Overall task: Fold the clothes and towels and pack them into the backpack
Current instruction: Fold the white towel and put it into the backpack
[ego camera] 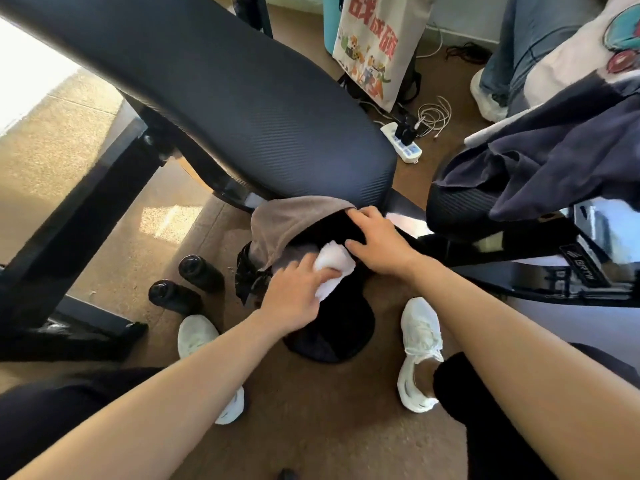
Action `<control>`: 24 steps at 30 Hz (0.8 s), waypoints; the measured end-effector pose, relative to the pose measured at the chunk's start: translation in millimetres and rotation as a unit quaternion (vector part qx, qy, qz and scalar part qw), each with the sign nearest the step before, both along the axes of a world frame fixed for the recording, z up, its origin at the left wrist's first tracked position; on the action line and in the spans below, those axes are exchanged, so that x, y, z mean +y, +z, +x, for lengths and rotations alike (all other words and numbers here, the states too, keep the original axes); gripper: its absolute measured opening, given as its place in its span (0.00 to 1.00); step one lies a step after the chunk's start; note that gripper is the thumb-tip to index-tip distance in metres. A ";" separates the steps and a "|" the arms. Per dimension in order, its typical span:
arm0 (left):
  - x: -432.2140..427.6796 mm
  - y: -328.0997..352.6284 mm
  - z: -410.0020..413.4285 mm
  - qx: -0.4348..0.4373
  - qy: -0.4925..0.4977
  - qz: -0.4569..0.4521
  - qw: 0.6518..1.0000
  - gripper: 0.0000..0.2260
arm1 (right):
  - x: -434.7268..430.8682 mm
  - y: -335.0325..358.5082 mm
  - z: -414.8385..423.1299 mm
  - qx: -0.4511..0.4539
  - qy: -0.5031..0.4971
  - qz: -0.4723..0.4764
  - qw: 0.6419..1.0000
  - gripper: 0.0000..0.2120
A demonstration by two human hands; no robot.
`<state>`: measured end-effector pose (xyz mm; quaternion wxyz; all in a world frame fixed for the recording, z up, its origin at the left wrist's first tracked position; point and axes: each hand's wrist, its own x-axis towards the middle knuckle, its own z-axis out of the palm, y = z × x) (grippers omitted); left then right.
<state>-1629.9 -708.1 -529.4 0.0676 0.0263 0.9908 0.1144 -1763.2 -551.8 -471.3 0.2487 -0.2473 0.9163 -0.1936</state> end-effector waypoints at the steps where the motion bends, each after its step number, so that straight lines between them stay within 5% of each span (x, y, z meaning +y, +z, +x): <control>1: 2.5 -9.8 -9.8 0.000 -0.018 -0.045 0.999 0.27 | -3.3 0.3 -6.1 0.008 0.000 -0.016 1.000 0.27; 5: 1.3 -52.9 -43.7 -0.009 -0.074 -0.144 0.987 0.22 | -11.5 3.8 -20.0 0.019 -0.012 -0.074 0.997 0.13; 9: -11.1 -99.5 -65.5 -0.096 -0.031 -0.194 0.976 0.17 | -17.9 11.2 -24.9 0.006 -0.054 -0.137 0.989 0.12; 16: -15.0 -128.8 -87.4 -0.275 0.062 -0.089 0.955 0.24 | -24.4 18.6 -26.7 -0.067 -0.089 -0.208 0.972 0.15; 20: -38.3 -135.8 -89.9 -0.289 0.026 -0.053 0.956 0.16 | -28.2 21.1 -27.8 -0.075 -0.086 -0.210 0.971 0.16; 24: -39.2 -135.0 -85.0 -0.267 -0.002 -0.085 0.960 0.20 | -32.0 23.4 -30.6 -0.087 -0.080 -0.199 0.973 0.14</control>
